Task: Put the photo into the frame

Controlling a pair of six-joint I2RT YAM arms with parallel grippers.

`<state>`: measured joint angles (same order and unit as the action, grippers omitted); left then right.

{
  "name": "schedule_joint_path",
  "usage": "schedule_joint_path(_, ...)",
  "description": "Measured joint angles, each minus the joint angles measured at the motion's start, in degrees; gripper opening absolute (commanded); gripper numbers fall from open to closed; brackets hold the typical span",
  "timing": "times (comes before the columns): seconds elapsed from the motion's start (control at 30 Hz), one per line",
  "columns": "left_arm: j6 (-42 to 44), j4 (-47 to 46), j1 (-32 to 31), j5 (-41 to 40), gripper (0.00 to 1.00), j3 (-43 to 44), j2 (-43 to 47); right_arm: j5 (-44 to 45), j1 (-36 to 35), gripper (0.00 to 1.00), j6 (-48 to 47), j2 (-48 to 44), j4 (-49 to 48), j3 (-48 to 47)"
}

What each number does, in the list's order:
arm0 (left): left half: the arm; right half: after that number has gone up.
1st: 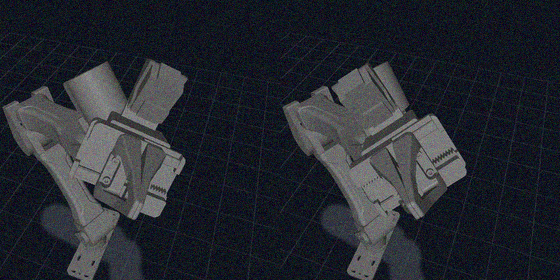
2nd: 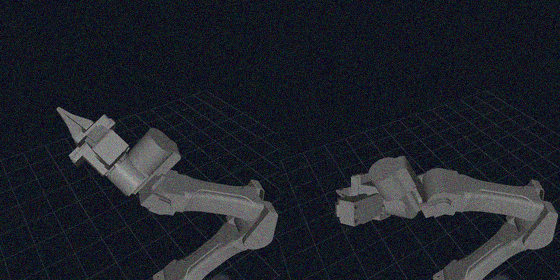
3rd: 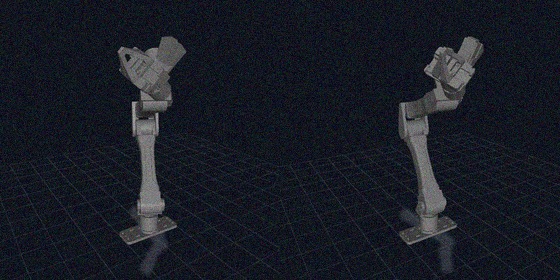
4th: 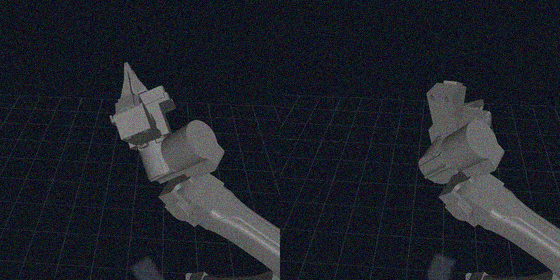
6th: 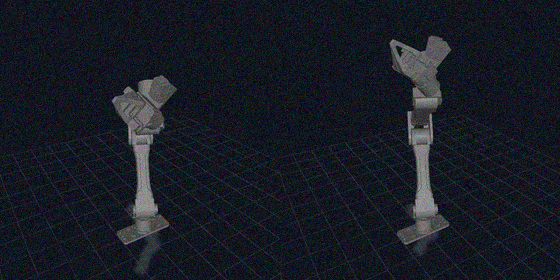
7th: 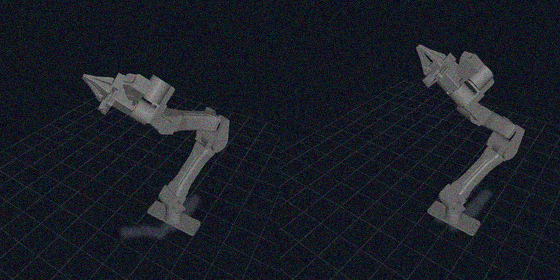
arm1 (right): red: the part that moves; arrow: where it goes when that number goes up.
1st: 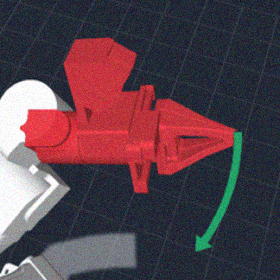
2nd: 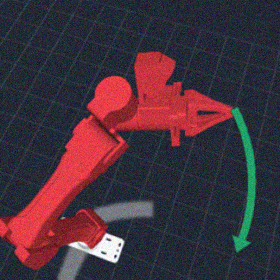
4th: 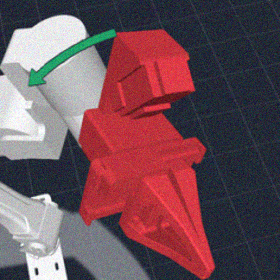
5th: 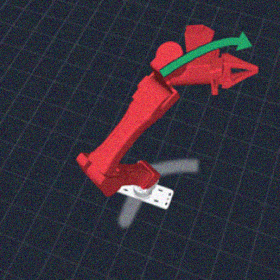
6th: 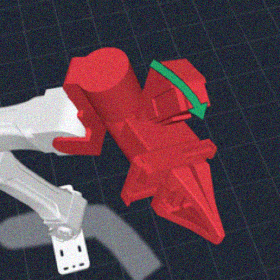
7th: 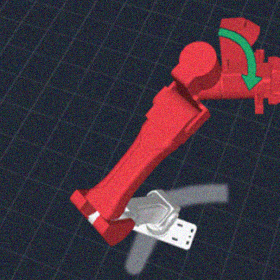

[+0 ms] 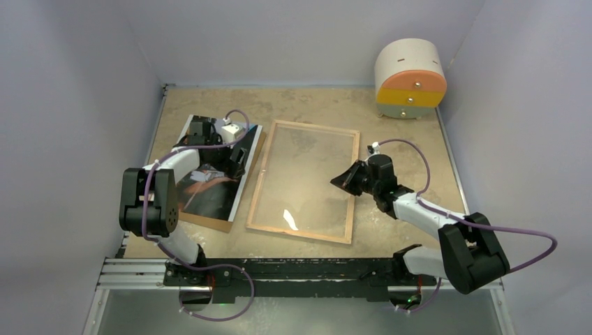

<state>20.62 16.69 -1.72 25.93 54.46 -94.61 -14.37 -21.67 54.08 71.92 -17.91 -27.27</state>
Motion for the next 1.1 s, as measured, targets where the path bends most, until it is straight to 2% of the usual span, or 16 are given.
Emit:
schedule_joint_path(0.7, 1.6, -0.5, -2.0, -0.9, 1.00, -1.2, 0.0, 2.7, 0.0, 0.00, 1.6, 0.0, -2.1, 2.4)
schedule_joint_path(1.1, 3.0, -4.3, -5.4, -2.7, 0.98, -3.6, -0.6, 2.5, 0.0, 0.00, 2.5, -1.2, -11.8, 4.9)
